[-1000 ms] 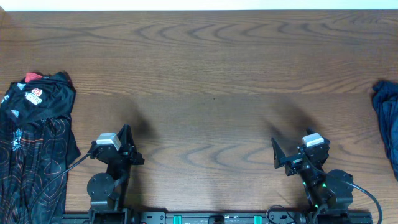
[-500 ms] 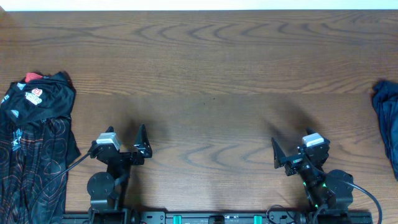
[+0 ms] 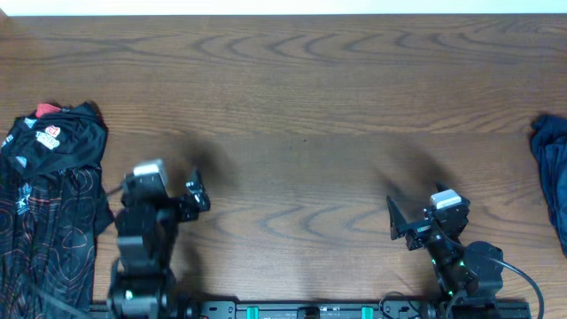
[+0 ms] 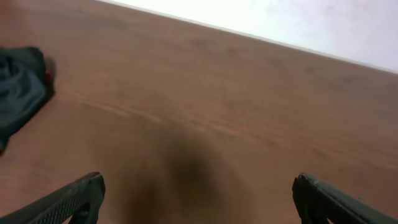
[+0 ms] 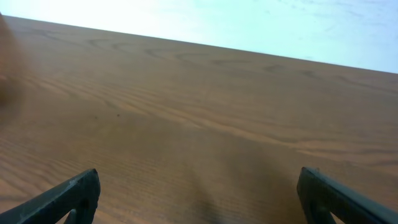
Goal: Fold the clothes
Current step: 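Move the left gripper left toward the black jersey on the clothes pile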
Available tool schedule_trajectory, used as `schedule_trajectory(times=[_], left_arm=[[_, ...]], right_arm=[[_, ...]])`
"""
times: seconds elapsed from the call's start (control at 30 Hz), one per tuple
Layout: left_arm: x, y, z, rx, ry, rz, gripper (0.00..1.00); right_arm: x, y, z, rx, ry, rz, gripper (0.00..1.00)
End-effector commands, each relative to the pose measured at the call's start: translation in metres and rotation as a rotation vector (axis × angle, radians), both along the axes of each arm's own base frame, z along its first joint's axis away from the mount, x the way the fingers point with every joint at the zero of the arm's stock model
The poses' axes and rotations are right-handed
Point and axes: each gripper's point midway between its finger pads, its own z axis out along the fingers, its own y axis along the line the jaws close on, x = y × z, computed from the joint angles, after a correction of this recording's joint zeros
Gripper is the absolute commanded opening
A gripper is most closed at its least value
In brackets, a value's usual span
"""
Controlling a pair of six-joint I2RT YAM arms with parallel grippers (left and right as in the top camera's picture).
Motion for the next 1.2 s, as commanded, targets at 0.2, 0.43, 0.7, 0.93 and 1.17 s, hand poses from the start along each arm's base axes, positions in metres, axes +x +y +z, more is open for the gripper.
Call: schedule_trajectory(times=[0.2, 0.43, 0.7, 0.93, 1.17], left_arm=[[0.008, 0.019, -0.052, 0.07, 0.387, 0.085, 0.98], [-0.007, 0.037, -0.076, 0.094, 0.511, 0.2, 0.98], [-0.02, 0.063, -0.072, 0.091, 0.504, 0.418, 0.98], [-0.034, 0.081, -0.077, 0.053, 0.544, 0.511, 0.98], [-0.044, 0.101, -0.08, -0.033, 0.547, 0.626, 0.98]], right_arm=[[0.0, 0.002, -0.001, -0.011, -0.007, 0.011, 0.99], [0.0, 0.002, -0.001, -0.012, -0.007, 0.01, 0.99], [0.0, 0.002, -0.001, -0.012, -0.007, 0.01, 0.99], [0.0, 0.002, -0.001, -0.012, -0.007, 0.01, 0.99], [0.0, 0.002, -0.001, -0.012, -0.007, 0.01, 0.99]])
